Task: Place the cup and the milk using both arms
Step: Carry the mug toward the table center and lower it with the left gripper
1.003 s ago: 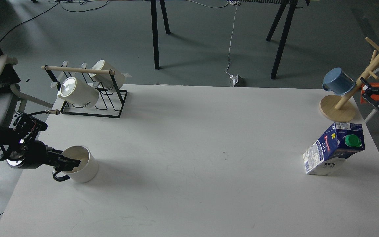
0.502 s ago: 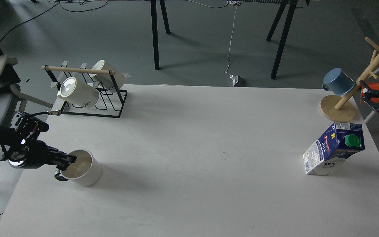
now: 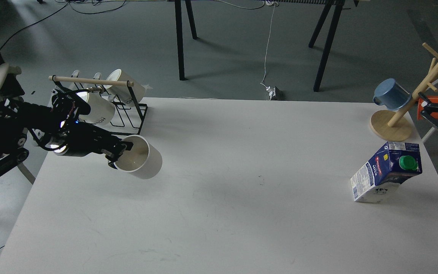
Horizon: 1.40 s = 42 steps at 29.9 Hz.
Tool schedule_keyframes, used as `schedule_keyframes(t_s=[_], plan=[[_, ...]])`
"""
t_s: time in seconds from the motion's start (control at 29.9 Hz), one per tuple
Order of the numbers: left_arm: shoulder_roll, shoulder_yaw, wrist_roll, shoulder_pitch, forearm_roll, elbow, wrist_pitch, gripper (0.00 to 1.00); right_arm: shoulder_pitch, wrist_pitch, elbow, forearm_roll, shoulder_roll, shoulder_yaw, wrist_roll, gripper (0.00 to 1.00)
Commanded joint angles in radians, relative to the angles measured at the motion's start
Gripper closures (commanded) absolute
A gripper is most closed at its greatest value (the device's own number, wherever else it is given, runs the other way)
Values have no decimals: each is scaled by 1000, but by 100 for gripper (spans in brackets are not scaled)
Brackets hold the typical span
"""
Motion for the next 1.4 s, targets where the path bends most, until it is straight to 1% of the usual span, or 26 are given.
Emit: schedule_keyframes(t_s=[0.0,0.1,0.2,0.43,0.6,0.84,0.94,1.2,1.37], plan=[[-225,-8,0,-14,5,14,0,100,2,0,1,-2,-14,4,-2,1],[-368,-10,0,-19,6,78,0,100,2,0,0,-2,-19,4,-2,1],[-466,-8,0,-22,9,149,0,100,2,0,0,-2,-31,4,-2,1],[-578,9,0,-5,40,252,0,100,1,0,0,-2,-36,4,-2,1],[-592,13,0,20,71,286,0,98,1,0,0,-2,-36,4,-2,1],[-589,13,0,21,77,319,0,94,1,0,0,-2,-34,3,-2,1],[-586,13,0,20,78,319,0,88,1,0,0,-2,-33,3,-2,1],[-583,13,0,21,77,321,0,84,-2,0,-2,-2,-34,4,-2,1],[-578,13,0,23,74,321,0,79,-2,0,-2,-2,-34,4,-2,1]])
